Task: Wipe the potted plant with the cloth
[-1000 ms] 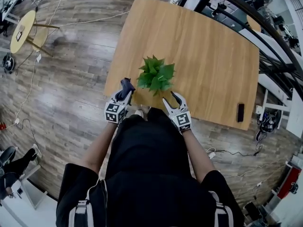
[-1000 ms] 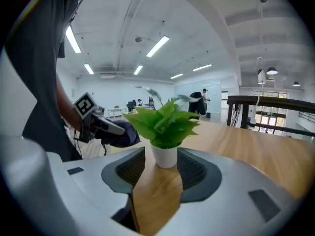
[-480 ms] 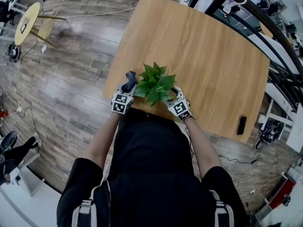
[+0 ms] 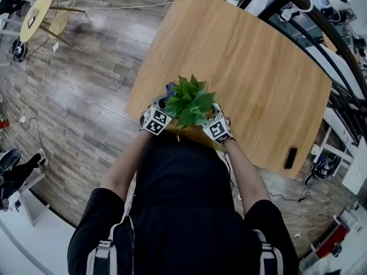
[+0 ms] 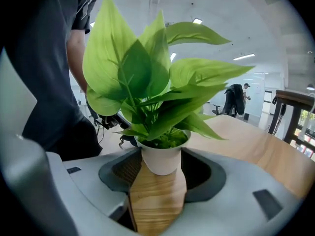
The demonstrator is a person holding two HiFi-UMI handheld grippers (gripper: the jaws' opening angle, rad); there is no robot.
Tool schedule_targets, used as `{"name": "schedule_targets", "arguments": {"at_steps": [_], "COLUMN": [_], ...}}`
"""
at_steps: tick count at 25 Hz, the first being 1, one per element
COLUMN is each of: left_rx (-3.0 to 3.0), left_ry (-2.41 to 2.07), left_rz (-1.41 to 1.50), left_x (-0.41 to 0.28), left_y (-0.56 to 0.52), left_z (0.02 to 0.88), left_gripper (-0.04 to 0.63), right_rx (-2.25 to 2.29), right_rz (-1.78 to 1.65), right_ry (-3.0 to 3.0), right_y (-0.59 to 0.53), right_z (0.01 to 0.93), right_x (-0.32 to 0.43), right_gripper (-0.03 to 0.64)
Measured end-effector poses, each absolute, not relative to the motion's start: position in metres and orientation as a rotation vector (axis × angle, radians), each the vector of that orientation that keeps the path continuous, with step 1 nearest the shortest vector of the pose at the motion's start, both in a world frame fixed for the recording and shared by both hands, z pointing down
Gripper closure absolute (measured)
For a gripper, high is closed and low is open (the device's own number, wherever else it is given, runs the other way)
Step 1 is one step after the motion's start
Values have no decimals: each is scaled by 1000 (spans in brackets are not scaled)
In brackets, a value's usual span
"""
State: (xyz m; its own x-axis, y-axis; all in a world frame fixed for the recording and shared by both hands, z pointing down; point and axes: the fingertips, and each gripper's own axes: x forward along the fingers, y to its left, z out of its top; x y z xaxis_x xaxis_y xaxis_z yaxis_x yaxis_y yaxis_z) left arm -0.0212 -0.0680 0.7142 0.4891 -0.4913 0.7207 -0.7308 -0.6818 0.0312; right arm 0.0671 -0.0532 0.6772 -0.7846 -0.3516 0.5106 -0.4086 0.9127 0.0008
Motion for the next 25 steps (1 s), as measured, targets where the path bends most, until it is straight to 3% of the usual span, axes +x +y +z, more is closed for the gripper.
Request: {"name": "schedule_targets", "arguments": {"at_steps": [25], "left_rx": [2322], "left_ry": [-1077], "left_rz": [744], "left_x": [-26], "left_y": [-37], "left_z": [711], "left_gripper": [482], "right_rx": [434], "right_rz": [257], "right_ry": [-2577], "right_y": [-14], "right_z": [683], "right_x": [65], "right_gripper": [380]}}
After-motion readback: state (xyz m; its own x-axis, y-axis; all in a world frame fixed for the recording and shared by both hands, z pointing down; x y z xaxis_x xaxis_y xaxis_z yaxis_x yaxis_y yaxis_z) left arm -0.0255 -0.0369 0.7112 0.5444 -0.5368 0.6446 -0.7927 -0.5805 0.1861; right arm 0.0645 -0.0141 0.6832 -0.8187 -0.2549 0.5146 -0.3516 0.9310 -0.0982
